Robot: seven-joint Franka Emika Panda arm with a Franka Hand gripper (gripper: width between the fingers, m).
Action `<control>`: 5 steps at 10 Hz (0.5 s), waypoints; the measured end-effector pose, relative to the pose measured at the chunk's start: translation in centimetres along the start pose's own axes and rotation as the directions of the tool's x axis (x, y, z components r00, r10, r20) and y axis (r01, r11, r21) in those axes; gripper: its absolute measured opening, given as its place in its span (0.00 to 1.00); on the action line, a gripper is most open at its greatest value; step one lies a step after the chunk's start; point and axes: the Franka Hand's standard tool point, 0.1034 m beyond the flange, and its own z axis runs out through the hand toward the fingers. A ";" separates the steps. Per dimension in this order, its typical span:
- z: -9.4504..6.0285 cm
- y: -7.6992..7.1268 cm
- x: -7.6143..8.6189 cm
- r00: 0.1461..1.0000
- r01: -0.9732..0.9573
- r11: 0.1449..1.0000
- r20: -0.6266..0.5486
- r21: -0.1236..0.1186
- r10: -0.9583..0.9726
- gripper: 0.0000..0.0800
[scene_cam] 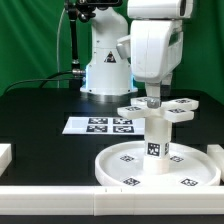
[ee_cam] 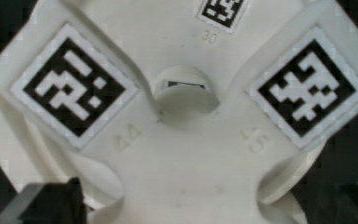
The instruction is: Assemble round table
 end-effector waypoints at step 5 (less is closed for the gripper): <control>0.7 -0.2 0.1 0.999 -0.033 0.999 0.008 0.008 0.033 0.81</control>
Offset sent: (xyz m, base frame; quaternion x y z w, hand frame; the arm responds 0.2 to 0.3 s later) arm 0.0080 0.0079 -0.0025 -0.0043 -0.0048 0.0106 0.9999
